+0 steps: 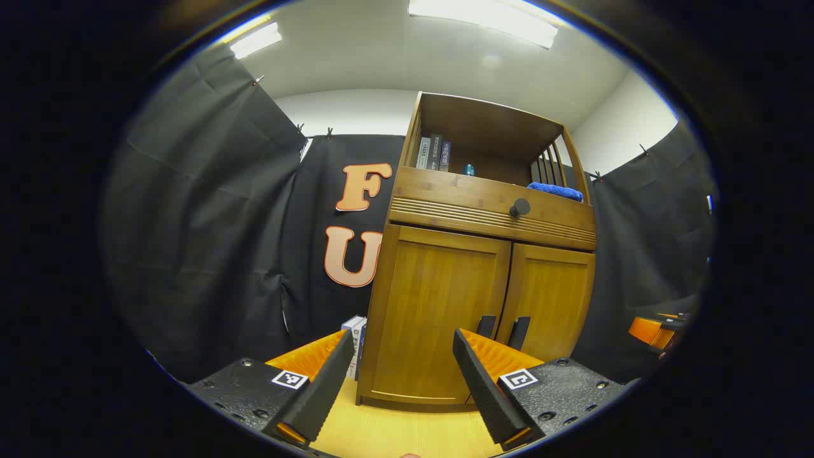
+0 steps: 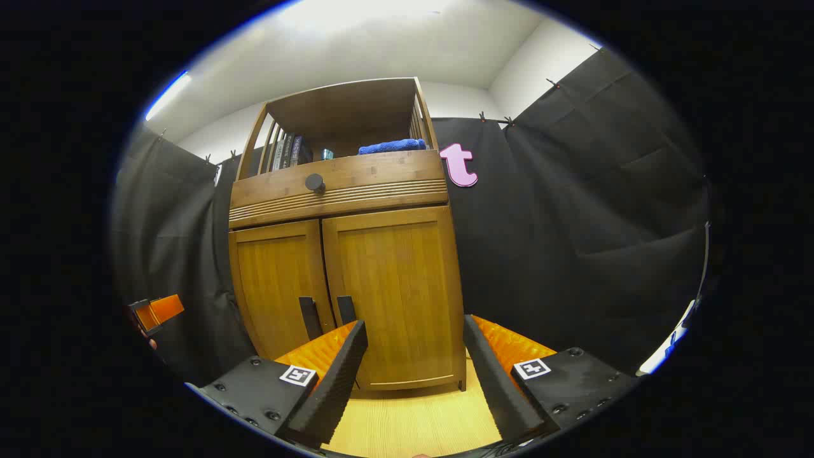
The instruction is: Open the right door of the double-door shoe cabinet with the right hand, and open the left door with the left hand.
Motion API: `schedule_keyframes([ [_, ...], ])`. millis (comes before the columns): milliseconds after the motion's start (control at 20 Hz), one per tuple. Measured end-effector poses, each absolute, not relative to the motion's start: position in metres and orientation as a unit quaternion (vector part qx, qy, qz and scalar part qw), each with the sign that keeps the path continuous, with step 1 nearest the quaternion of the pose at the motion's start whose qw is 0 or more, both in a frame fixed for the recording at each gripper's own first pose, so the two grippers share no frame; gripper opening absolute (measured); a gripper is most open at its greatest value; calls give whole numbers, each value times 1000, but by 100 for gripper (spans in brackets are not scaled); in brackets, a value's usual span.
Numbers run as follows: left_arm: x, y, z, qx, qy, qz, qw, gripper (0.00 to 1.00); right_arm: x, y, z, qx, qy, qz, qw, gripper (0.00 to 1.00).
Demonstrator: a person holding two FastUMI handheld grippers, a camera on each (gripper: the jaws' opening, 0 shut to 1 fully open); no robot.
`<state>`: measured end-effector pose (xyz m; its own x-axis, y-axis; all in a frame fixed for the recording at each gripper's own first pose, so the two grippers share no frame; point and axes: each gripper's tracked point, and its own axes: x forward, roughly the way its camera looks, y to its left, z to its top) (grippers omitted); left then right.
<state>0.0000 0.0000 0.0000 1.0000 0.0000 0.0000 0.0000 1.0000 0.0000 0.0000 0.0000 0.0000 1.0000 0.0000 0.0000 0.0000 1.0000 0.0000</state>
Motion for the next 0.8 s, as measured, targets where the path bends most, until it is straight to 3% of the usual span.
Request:
schedule_keyframes([
  [800, -1, -2, -1, -2, -3, -4, 1000, 95, -2, 0, 0, -1, 1, -1, 1000, 98],
])
